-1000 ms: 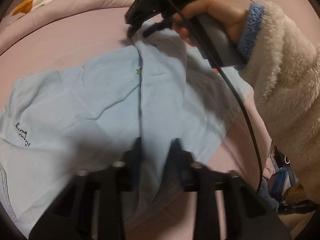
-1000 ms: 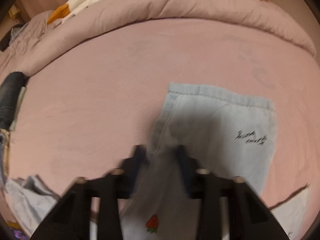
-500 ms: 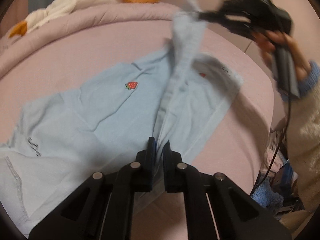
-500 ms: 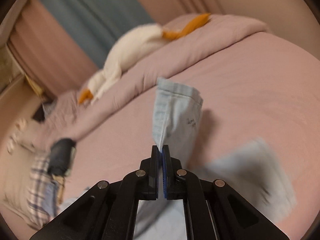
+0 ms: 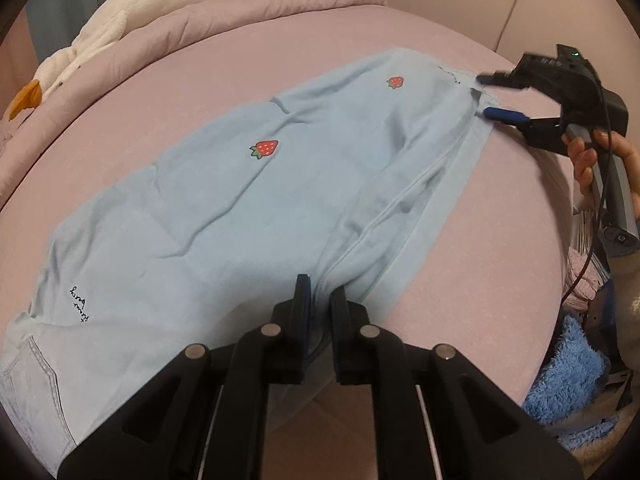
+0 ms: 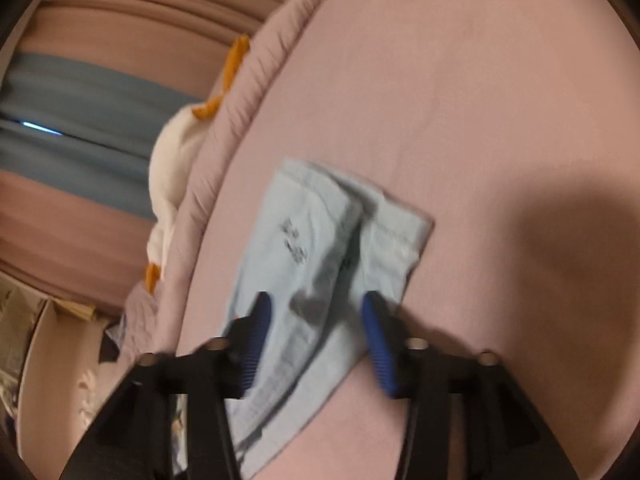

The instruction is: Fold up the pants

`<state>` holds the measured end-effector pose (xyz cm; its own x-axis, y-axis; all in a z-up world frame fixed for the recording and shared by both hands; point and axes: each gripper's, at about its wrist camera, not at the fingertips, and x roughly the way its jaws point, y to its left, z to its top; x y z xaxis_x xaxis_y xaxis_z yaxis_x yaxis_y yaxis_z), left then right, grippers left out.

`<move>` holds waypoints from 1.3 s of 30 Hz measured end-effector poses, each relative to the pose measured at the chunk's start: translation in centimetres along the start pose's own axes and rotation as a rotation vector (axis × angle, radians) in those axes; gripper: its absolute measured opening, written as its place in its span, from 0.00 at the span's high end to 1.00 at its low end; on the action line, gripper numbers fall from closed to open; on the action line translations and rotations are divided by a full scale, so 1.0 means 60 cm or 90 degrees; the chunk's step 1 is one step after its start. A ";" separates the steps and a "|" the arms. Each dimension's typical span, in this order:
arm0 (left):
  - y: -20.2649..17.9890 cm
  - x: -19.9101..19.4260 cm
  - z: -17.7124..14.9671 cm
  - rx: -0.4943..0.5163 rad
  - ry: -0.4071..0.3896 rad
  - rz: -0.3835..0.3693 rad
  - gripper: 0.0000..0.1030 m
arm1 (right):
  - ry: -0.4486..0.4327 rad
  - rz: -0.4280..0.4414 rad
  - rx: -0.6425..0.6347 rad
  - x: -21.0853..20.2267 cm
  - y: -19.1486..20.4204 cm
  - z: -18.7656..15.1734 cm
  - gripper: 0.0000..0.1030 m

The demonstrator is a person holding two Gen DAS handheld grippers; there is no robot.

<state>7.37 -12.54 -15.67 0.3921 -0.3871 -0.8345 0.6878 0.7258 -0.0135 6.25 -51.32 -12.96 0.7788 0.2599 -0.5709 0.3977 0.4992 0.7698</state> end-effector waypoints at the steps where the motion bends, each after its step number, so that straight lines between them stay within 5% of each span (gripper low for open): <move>1: 0.003 0.005 0.003 0.000 0.002 0.000 0.90 | -0.003 -0.009 -0.006 0.000 0.007 0.008 0.51; 5: -0.007 0.007 0.002 0.021 0.001 0.006 0.93 | 0.017 -0.028 -0.034 0.031 0.032 0.036 0.53; 6: -0.012 0.006 0.002 0.034 -0.004 0.012 0.93 | 0.018 -0.034 -0.049 0.042 0.045 0.036 0.60; 7: -0.017 0.002 0.002 0.049 -0.009 0.016 0.94 | 0.024 -0.047 -0.068 0.053 0.048 0.031 0.86; 8: -0.023 -0.003 -0.002 0.062 -0.013 0.019 0.94 | 0.035 -0.065 -0.085 0.062 0.054 0.032 0.96; 14: -0.076 -0.040 -0.028 0.229 -0.058 0.065 0.95 | 0.021 -0.107 -0.119 0.030 0.081 0.048 0.96; 19: -0.082 -0.009 -0.035 0.235 -0.026 0.062 0.94 | 0.055 -0.176 -0.136 0.054 0.027 0.046 0.96; 21: -0.087 -0.005 -0.037 0.254 -0.033 0.079 0.93 | 0.048 -0.140 -0.102 0.057 0.006 0.054 0.96; 24: -0.080 -0.017 -0.035 0.225 -0.037 0.077 0.90 | 0.036 -0.146 -0.094 0.049 0.015 0.061 0.94; 28: -0.048 -0.063 -0.037 0.139 -0.064 0.017 0.88 | -0.039 -0.239 -0.207 0.022 0.080 0.049 0.73; 30: -0.029 -0.086 -0.039 0.093 -0.081 -0.001 0.86 | -0.053 -0.240 -0.273 0.022 0.121 0.024 0.68; 33: 0.019 -0.112 -0.042 0.001 -0.106 -0.002 0.80 | 0.023 -0.167 -0.365 0.062 0.179 -0.029 0.68; 39: 0.130 -0.111 -0.075 -0.171 -0.098 0.085 0.82 | 0.199 -0.044 -0.536 0.179 0.286 -0.171 0.78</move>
<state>7.38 -1.77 -12.70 0.5699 -0.3449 -0.7458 0.4466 0.8919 -0.0712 16.45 -31.49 -8.80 0.5494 0.3591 -0.7544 -0.1442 0.9301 0.3377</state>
